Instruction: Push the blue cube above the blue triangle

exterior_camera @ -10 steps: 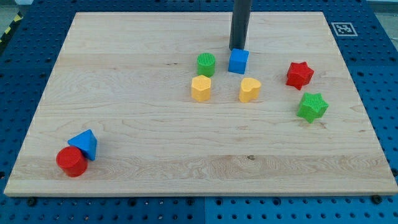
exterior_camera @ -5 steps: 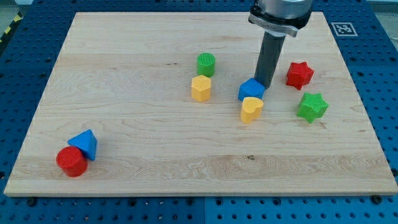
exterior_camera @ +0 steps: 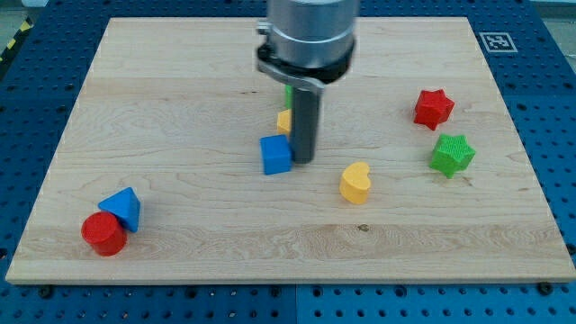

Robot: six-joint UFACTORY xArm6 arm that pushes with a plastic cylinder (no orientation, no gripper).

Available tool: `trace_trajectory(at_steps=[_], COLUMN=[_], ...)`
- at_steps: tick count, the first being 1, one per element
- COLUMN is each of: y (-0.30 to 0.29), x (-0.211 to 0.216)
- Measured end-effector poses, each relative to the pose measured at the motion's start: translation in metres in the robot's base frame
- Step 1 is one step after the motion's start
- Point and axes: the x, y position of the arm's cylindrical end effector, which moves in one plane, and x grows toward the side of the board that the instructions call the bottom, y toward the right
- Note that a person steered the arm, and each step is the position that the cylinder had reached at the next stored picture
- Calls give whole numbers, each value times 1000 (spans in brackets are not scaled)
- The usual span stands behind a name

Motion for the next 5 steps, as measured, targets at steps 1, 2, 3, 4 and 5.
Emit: trace_trajectory(at_steps=[1,2,3,4,5], y=[-42,-83,-126,-162,-202], x=[0,-3,-9,-9,-10])
